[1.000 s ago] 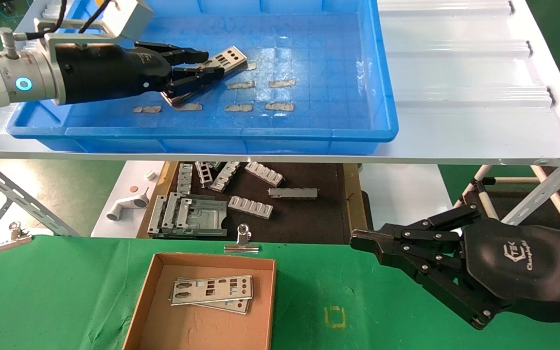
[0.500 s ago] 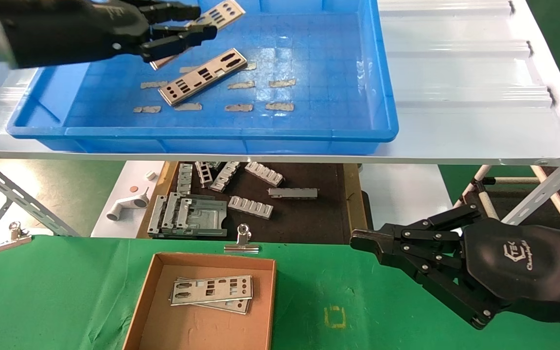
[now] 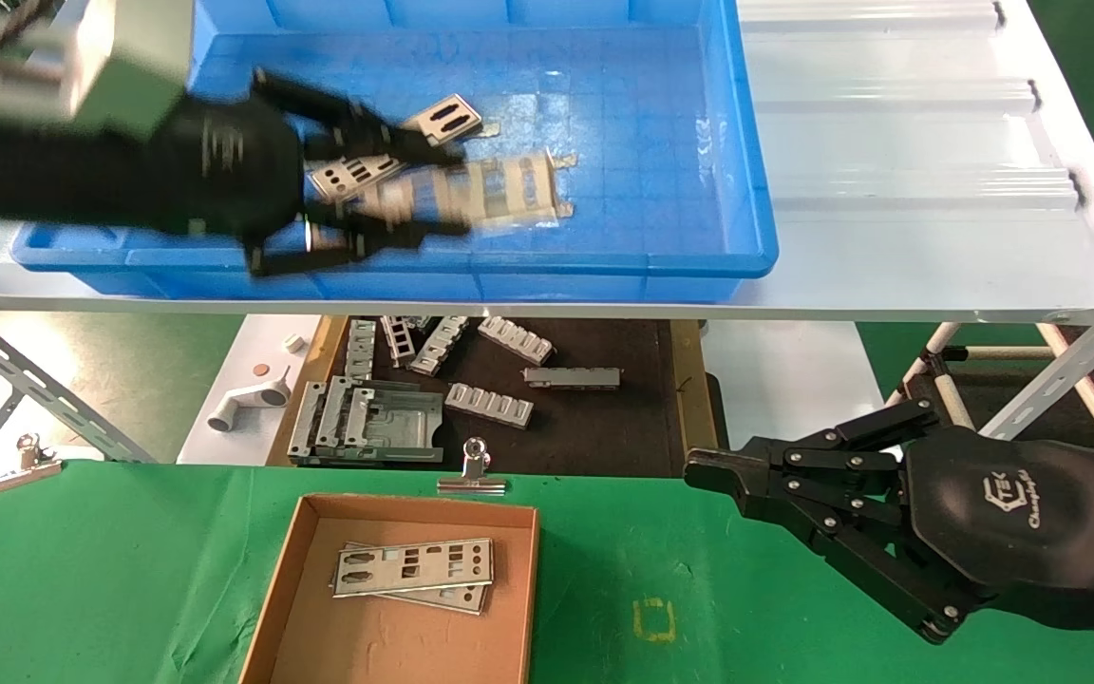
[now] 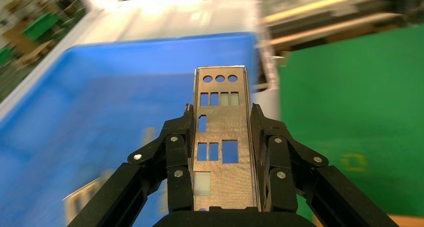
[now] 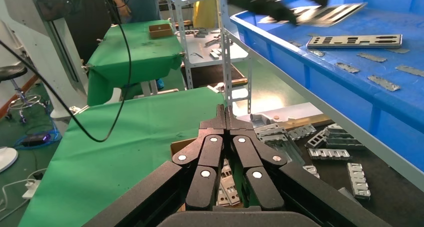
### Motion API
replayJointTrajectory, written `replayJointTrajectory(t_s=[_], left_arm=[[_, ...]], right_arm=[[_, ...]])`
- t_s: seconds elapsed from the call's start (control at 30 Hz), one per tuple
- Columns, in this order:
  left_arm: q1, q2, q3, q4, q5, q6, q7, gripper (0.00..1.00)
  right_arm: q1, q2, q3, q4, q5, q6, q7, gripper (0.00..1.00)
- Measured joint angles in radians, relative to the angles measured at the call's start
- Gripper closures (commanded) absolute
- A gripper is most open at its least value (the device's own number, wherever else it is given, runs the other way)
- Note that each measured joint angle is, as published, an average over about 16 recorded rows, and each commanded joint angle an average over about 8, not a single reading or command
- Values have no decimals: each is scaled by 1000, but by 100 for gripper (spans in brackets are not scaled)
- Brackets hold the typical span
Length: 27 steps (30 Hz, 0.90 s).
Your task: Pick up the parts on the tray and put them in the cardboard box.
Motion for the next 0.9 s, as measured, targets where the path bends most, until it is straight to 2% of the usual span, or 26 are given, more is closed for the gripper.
replayJointTrajectory(t_s=[0.17, 0.33, 0.57, 0.9], left_arm=[[88, -84, 121, -224, -96, -13, -43, 100], [166, -131, 231, -338, -118, -57, -52, 100], [261, -111, 317, -320, -37, -168, 0, 100], [367, -32, 364, -208, 54, -319, 53, 100]], right_arm=[[0, 0, 0, 0, 0, 0, 0, 100], [0, 0, 0, 0, 0, 0, 0, 100], [0, 0, 0, 0, 0, 0, 0, 100], [0, 0, 0, 0, 0, 0, 0, 100]])
